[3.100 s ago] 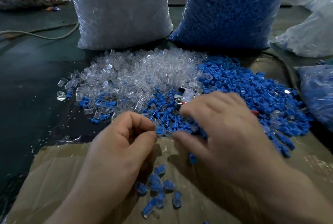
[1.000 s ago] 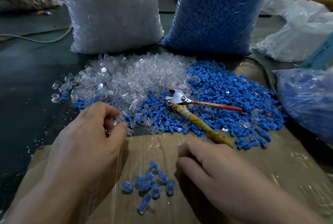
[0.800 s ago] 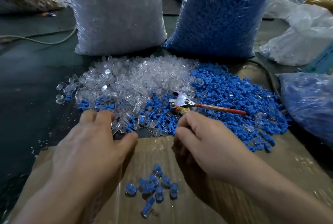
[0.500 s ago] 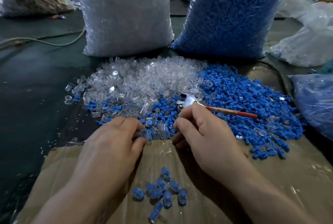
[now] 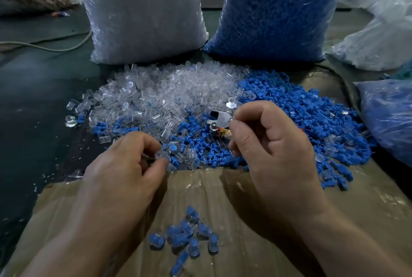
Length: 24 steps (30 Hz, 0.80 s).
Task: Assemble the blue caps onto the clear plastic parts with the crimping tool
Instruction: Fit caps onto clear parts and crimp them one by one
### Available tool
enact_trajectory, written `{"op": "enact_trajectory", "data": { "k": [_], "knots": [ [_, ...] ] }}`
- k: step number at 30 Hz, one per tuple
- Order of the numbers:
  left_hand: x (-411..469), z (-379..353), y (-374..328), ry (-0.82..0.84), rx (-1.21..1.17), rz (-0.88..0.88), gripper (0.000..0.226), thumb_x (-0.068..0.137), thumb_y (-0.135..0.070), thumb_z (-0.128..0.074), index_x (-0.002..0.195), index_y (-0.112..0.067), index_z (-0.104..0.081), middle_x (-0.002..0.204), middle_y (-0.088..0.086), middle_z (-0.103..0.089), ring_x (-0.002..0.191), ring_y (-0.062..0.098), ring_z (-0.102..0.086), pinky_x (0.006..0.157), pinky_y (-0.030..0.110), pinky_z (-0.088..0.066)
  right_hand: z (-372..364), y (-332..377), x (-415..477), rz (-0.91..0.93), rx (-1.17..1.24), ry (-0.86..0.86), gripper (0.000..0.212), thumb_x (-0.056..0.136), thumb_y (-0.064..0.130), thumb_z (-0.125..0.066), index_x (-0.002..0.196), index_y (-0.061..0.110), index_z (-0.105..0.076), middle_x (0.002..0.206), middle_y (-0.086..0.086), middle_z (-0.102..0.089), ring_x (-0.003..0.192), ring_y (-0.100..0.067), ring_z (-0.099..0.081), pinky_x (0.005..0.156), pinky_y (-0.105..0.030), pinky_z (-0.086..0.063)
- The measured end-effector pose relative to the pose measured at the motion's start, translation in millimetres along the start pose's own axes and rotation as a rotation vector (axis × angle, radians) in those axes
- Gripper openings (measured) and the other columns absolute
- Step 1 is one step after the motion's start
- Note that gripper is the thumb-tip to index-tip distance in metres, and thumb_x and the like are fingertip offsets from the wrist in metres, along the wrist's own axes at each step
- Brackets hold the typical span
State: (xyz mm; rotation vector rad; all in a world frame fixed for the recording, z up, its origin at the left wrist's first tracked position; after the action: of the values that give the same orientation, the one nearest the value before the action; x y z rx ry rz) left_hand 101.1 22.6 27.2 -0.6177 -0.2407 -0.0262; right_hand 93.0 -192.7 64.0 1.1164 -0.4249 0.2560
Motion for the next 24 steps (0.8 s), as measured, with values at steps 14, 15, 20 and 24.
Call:
{"op": "enact_trajectory", "data": {
  "k": [14, 15, 20, 24],
  "knots": [
    [-5, -1, -4, 0.004, -0.57, 0.027, 0.036, 0.06, -0.053, -0.075, 0.094, -0.046, -0.066, 0.084, -0.008, -0.073, 0.071, 0.013, -0.07, 0.063, 0.038, -0.06, -34, -12, -17, -0.511, 0.61, 0.232, 0.015, 0.092, 0.008, -0.061, 0.086, 0.02, -0.069, 0.067, -0.014, -0.066, 0.053, -0.029, -0.06, 0.046, -0.042, -0.055],
    [-6, -4, -7, 0.042, -0.605, 0.002, 0.04, 0.059, -0.054, -0.074, 0.099, -0.05, -0.065, 0.085, -0.007, -0.073, 0.072, 0.012, -0.07, 0.066, 0.037, -0.059, -35, -10, -16, -0.5, 0.614, 0.243, 0.014, 0.091, 0.008, -0.063, 0.086, 0.02, -0.069, 0.067, -0.013, -0.066, 0.053, -0.029, -0.06, 0.046, -0.045, -0.054],
    [-10, -9, -16, 0.123, -0.467, -0.102, 0.036, 0.064, -0.059, -0.071, 0.1, -0.053, -0.067, 0.086, -0.016, -0.071, 0.072, 0.006, -0.069, 0.053, 0.025, -0.057, -39, -4, -19, -0.424, 0.533, 0.309, 0.013, 0.088, 0.008, -0.068, 0.085, 0.02, -0.068, 0.062, -0.006, -0.064, 0.053, -0.024, -0.061, 0.05, -0.035, -0.055],
    [-10, -7, -17, 0.078, -0.463, -0.086, 0.034, 0.062, -0.06, -0.069, 0.095, -0.05, -0.065, 0.079, -0.012, -0.07, 0.065, 0.011, -0.067, 0.055, 0.031, -0.06, -39, -4, -20, -0.365, 0.401, 0.336, 0.021, 0.093, 0.01, -0.063, 0.097, 0.029, -0.069, 0.069, -0.01, -0.069, 0.061, -0.027, -0.067, 0.06, -0.041, -0.06]
  ]
}}
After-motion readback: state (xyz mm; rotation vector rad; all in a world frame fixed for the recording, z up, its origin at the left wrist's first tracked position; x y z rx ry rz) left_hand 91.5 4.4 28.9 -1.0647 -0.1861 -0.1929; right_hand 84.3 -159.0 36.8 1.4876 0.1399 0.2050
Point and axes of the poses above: each hand's wrist, its own x-axis towards the middle knuckle, its own z-axis out of the back of the hand, y = z × x, the point moved 8 cm from there along x, towards the middle knuckle
